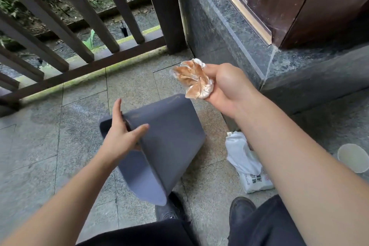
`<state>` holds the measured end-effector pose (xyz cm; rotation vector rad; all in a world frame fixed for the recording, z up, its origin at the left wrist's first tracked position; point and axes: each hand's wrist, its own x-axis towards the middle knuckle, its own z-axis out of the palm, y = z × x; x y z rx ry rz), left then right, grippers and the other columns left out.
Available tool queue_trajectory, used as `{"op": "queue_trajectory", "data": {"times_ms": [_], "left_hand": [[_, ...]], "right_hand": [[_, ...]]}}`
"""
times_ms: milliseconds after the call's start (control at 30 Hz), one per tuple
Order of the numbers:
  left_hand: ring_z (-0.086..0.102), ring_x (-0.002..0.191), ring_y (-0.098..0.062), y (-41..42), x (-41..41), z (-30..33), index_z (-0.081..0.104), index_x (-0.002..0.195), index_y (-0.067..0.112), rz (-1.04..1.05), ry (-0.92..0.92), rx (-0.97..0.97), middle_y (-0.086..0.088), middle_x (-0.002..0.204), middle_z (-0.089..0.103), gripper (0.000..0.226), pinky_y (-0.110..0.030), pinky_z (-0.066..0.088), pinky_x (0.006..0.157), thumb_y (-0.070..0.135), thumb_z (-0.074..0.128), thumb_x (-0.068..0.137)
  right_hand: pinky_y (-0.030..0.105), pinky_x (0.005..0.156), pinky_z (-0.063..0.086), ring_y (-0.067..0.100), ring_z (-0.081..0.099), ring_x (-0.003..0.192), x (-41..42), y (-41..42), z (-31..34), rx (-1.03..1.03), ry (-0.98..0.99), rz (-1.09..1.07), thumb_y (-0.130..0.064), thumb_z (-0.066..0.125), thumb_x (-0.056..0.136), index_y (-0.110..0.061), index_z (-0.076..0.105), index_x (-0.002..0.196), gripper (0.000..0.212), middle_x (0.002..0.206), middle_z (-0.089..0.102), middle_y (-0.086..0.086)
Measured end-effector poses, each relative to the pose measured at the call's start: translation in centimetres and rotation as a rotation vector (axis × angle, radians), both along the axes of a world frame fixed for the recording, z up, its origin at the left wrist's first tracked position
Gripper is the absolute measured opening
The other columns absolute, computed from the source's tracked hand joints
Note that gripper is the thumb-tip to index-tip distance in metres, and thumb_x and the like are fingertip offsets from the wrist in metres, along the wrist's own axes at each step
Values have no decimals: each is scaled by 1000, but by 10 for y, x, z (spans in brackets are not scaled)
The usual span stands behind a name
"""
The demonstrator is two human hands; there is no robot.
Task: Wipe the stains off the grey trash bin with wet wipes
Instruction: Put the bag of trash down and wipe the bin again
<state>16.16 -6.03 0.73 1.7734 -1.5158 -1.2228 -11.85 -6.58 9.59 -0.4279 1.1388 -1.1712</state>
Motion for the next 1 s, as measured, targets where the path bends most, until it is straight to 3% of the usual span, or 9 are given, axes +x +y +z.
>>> {"op": "queue_trajectory", "data": {"times_ms": [100,200,333,500,600,700,833,933,1000], "left_hand": [[59,53,-11,-22,-3,-2,18,147,57,215,9,-90,-6,88,53,73,-34,55,46,34,62,94],[57,65,-21,-41,-19,-3,24,146,53,283,-91,-106,-8,98,61,59,-51,61,66,31,46,96],[54,59,-17,-46,-33,-4,38,130,58,186,-122,-168,5,61,49,62,-51,61,63,20,47,82],[51,56,-17,-35,-42,1,44,125,61,62,106,-43,7,56,42,73,-41,61,55,9,53,74],[47,52,-11,-33,-38,-1,42,128,62,-8,138,13,13,51,37,78,-38,59,55,5,51,75],[48,53,-13,-33,-30,-3,42,128,64,-48,184,91,6,55,43,83,-42,58,57,3,55,75],[69,69,-22,-31,-21,2,42,126,69,-129,230,195,-13,96,65,88,-50,60,63,2,66,74],[73,76,-29,-31,-19,4,42,127,68,-169,234,223,-19,111,61,89,-53,60,65,0,67,75],[73,76,-28,-31,-19,5,41,127,66,-186,211,217,-16,107,63,88,-51,61,64,-1,65,75]], "right_hand": [[49,93,48,28,72,95,6,-5,3,-44,15,7,5,41,91,4,68,107,31,104,74,17],[48,87,52,27,72,95,20,-4,-2,-23,92,69,4,37,93,3,66,109,33,104,74,13],[51,93,53,32,70,100,29,-6,-27,53,187,136,5,37,91,2,67,105,33,104,73,17],[32,64,47,10,73,82,36,-8,-61,135,348,191,0,36,94,-9,48,133,42,96,72,2],[34,72,46,21,68,103,44,-8,-77,149,476,238,-6,43,93,-19,55,125,36,112,68,3],[36,83,51,25,63,105,48,-6,-89,190,629,260,-12,43,92,-23,59,123,37,114,64,0],[24,60,43,7,56,74,52,-3,-92,219,606,268,-5,42,84,-24,58,114,39,103,63,3],[30,66,43,22,53,78,63,-4,-90,217,499,279,1,39,81,-4,55,117,40,97,62,18],[28,59,43,24,52,79,69,-4,-89,204,473,311,1,44,85,-9,59,121,40,85,58,7]]}}
